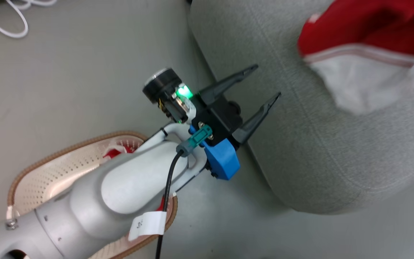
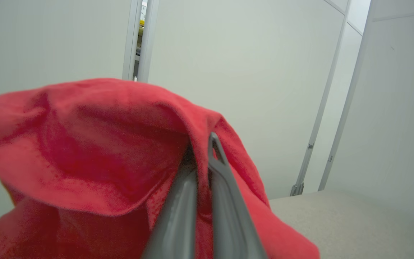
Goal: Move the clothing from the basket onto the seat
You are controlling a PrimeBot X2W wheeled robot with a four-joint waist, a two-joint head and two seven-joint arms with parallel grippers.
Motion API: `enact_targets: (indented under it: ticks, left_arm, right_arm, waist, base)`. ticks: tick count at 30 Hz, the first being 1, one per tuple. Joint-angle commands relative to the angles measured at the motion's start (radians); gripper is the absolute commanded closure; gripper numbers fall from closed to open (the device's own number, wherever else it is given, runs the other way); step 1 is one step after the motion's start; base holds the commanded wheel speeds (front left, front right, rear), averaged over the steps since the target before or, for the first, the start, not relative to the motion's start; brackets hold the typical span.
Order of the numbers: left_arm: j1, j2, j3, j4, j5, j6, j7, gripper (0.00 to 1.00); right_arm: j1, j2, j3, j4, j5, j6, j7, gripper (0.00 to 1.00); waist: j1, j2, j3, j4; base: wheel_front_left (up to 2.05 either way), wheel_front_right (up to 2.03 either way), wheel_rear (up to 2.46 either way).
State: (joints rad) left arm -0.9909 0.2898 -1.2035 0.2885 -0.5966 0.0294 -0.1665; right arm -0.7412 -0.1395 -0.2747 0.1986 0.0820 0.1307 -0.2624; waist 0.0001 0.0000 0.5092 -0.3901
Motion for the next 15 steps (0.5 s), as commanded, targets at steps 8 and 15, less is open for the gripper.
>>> enact_targets:
  ticks: [8,15]
  left_arm:
    - [-0.106,0.057,0.015,-0.071,0.055,0.023,0.040,0.00]
    - [-0.140,0.091,0.014,-0.125,0.082,0.041,0.069,0.00]
  right_arm:
    - [-0.281,-0.170,-0.161,0.020,0.030,0.000,-0.004,1.00]
    - [-0.338,-0.257,-0.236,0.148,-0.001,0.000,-0.004,1.00]
  waist:
    - [-0.0001,0.0000,0.243,0.055]
    - [-0.0001,0.0000,0.338,0.072]
  base:
    - [0.00,0.00,0.00]
    - [0.00,0.00,0.00]
